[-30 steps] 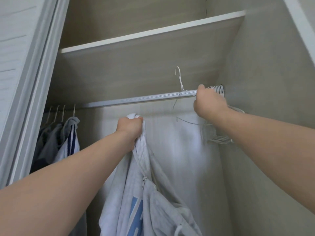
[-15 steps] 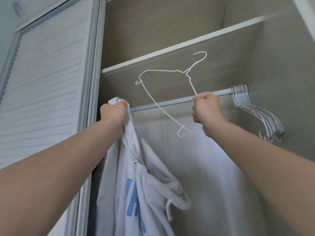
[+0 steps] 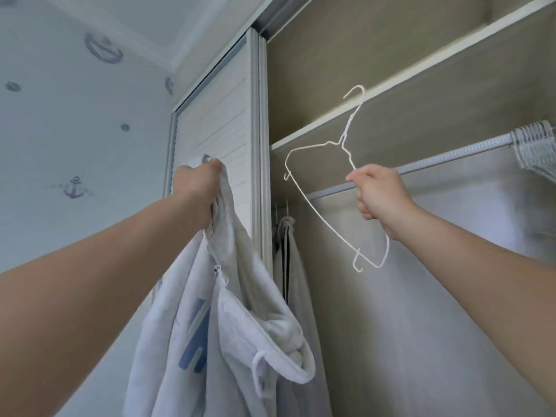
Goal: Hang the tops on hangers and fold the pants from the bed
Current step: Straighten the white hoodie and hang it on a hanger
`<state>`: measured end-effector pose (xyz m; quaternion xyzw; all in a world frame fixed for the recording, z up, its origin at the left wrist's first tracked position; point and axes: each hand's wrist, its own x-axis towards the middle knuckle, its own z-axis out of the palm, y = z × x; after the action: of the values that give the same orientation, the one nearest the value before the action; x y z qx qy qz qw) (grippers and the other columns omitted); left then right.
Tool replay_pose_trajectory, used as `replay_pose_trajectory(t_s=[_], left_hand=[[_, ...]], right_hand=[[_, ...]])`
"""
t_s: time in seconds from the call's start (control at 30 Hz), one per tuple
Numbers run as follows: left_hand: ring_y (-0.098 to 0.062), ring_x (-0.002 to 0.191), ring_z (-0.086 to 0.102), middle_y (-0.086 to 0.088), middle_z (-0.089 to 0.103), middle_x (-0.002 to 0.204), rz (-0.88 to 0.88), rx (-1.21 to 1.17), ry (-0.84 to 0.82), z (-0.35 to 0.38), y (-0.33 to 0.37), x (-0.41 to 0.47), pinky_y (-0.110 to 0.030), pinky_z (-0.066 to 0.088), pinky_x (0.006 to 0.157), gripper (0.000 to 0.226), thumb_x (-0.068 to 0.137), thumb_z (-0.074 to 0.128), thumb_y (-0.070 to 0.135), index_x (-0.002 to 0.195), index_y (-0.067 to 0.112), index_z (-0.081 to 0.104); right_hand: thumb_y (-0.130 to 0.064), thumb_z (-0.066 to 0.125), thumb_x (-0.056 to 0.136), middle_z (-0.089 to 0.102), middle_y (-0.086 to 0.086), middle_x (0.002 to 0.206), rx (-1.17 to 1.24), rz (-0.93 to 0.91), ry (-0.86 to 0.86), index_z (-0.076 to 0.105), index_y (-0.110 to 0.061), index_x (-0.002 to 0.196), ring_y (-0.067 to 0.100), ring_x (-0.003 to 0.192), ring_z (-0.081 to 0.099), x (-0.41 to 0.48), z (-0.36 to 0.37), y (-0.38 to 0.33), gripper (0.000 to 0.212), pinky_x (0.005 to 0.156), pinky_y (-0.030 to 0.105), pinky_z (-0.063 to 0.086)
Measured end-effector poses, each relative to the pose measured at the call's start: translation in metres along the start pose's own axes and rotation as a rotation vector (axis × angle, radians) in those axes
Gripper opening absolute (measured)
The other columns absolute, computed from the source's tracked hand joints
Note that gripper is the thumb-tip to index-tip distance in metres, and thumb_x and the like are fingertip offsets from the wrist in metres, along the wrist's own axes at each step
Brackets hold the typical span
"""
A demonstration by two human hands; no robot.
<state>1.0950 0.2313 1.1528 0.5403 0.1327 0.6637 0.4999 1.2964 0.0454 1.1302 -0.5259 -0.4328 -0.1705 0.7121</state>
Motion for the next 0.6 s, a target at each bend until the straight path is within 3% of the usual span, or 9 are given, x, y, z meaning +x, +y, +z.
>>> replay_pose_trajectory(t_s=[0.1,0.2,0.33,0.4,0.47,0.6], left_hand=[[-0.027,0.082,0.067,-0.006,0.061,0.081,0.106,0.087,0.079,-0.03,0.031,-0.02,-0.04,0.056,0.078,0.013,0.085,0.065,0.024,0.086,0.014,0.057],[-0.026,0.074,0.064,-0.007,0.06,0.079,0.16,0.185,0.146,-0.064,0.06,-0.044,-0.036,0.054,0.069,0.011,0.084,0.064,0.023,0.083,0.014,0.058],[-0.017,0.063,0.062,0.0,0.061,0.072,0.221,0.308,0.259,-0.118,0.095,-0.084,-0.025,0.052,0.059,0.013,0.087,0.065,0.025,0.077,0.018,0.06],[-0.017,0.062,0.062,0.0,0.061,0.072,0.221,0.376,0.322,-0.148,0.111,-0.102,-0.024,0.052,0.057,0.013,0.087,0.065,0.027,0.078,0.017,0.062],[-0.02,0.066,0.063,-0.003,0.061,0.076,0.198,0.441,0.383,-0.179,0.126,-0.117,-0.03,0.055,0.063,0.014,0.086,0.066,0.028,0.084,0.014,0.063],[-0.023,0.072,0.062,-0.007,0.061,0.085,0.158,0.58,0.481,-0.238,0.162,-0.149,-0.03,0.053,0.065,0.025,0.087,0.065,0.03,0.1,0.008,0.064]], right_hand=[[-0.017,0.052,0.098,0.034,-0.009,0.042,0.18,-0.017,-0.032,0.05,-0.018,0.082,0.01,0.032,0.027,-0.01,0.009,-0.027,0.016,0.039,0.013,0.023],[-0.029,0.057,0.099,0.035,-0.005,0.048,0.267,0.065,-0.164,0.052,-0.017,0.087,0.01,0.034,0.029,-0.031,0.024,-0.049,0.018,0.04,0.017,0.024],[-0.026,0.05,0.104,0.03,-0.007,0.045,0.393,0.104,-0.361,0.057,-0.012,0.088,0.007,0.032,0.021,-0.082,0.051,-0.065,0.022,0.037,0.015,0.016],[-0.03,0.049,0.104,0.031,-0.008,0.045,0.448,0.108,-0.439,0.058,-0.012,0.089,0.007,0.034,0.023,-0.115,0.067,-0.071,0.025,0.037,0.016,0.017],[-0.035,0.048,0.105,0.032,-0.007,0.047,0.485,0.122,-0.504,0.059,-0.013,0.091,0.008,0.035,0.024,-0.146,0.081,-0.081,0.029,0.039,0.018,0.018],[-0.032,0.044,0.106,0.031,-0.005,0.048,0.581,0.111,-0.629,0.06,-0.011,0.082,0.01,0.036,0.023,-0.195,0.098,-0.116,0.035,0.038,0.018,0.019]])
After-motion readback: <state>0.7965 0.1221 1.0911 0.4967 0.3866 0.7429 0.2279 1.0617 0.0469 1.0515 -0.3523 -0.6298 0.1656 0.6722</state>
